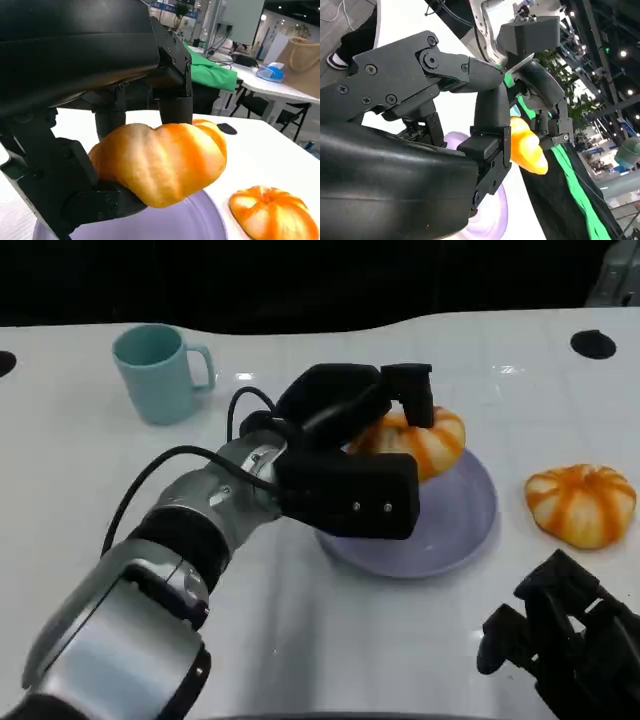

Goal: Grasp the bread from the table and place it into the plate.

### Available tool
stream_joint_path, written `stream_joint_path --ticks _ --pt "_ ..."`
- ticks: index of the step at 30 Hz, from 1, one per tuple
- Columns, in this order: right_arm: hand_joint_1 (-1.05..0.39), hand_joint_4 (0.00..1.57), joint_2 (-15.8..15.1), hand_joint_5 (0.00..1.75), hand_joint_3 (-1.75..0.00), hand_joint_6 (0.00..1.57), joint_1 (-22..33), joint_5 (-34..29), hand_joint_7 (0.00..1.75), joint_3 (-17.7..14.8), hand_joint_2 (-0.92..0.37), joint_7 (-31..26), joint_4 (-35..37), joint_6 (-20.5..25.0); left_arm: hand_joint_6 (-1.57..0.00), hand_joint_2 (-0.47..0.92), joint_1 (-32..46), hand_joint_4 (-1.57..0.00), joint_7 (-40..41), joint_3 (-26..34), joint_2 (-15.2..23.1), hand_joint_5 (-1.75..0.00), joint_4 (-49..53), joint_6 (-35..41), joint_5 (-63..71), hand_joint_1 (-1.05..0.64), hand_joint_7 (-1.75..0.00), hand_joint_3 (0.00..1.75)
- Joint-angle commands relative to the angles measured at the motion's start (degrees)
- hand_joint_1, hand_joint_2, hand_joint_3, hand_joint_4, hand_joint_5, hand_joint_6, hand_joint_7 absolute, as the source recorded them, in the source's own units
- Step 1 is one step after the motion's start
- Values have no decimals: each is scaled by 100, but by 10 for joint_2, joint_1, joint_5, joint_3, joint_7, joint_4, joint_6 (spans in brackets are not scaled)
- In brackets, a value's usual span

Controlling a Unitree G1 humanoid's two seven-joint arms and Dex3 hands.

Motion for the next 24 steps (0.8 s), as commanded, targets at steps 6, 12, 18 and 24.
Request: stream_joint_path --ticks 6,12,18,24 --pt "-52 66 -4 175 -61 51 7 -4 160 3 -73 -7 -14 -3 -73 59 -10 -91 2 -35 -25 -175 17 34 32 -18 -175 102" --pt "-52 66 -2 175 -59 51 10 -1 158 5 -74 -8 -17 -1 -64 66 -15 -89 29 -50 -44 -175 22 82 51 -17 -175 79" --pt "-52 65 -3 175 -57 51 11 -3 157 5 -76 -3 -15 -7 -64 67 -14 -83 36 -47 -55 -175 24 107 45 -13 -159 69" --pt "-53 66 -5 175 -55 53 11 -2 157 4 -76 -3 -16 -5 -87 88 -14 -71 15 -43 -66 -78 23 142 37 -19 -37 11"
